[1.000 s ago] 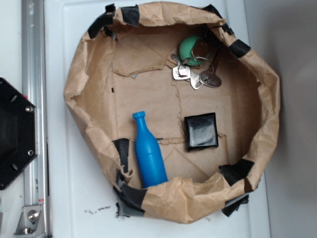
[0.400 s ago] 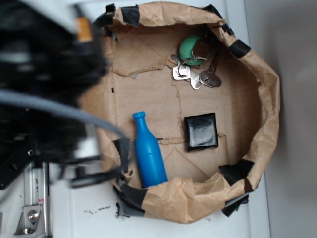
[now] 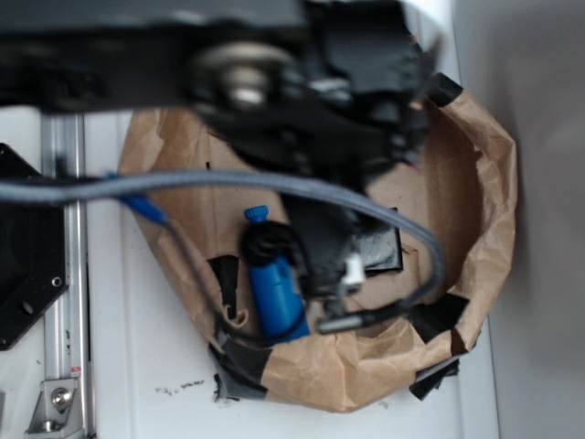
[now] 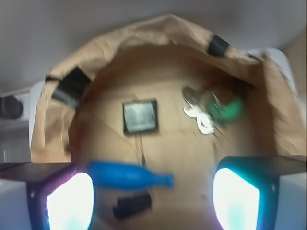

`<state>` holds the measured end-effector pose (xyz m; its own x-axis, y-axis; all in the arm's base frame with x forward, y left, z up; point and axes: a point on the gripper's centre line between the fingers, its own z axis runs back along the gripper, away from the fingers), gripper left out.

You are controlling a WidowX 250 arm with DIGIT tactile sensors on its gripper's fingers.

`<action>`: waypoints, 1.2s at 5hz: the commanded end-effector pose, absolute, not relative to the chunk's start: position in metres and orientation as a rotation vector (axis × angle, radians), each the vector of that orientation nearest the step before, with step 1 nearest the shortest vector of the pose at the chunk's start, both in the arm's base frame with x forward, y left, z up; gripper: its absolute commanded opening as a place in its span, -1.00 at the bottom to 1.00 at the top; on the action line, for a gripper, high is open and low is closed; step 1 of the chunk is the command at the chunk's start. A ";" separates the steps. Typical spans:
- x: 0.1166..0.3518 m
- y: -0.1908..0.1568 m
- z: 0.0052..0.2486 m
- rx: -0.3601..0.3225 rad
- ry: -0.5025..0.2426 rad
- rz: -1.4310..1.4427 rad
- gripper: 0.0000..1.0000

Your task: Grab the black box.

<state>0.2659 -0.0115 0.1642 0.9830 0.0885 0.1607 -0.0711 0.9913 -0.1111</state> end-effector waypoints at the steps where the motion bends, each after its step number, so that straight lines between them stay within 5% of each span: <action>1: 0.279 0.003 0.139 -0.106 -0.212 0.088 1.00; 4: 0.279 0.003 0.139 -0.106 -0.212 0.088 1.00; 6: 0.285 0.036 0.077 0.075 -0.117 0.204 1.00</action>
<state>0.2765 0.0276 0.0600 0.9842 0.1669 0.0586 -0.1707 0.9831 0.0662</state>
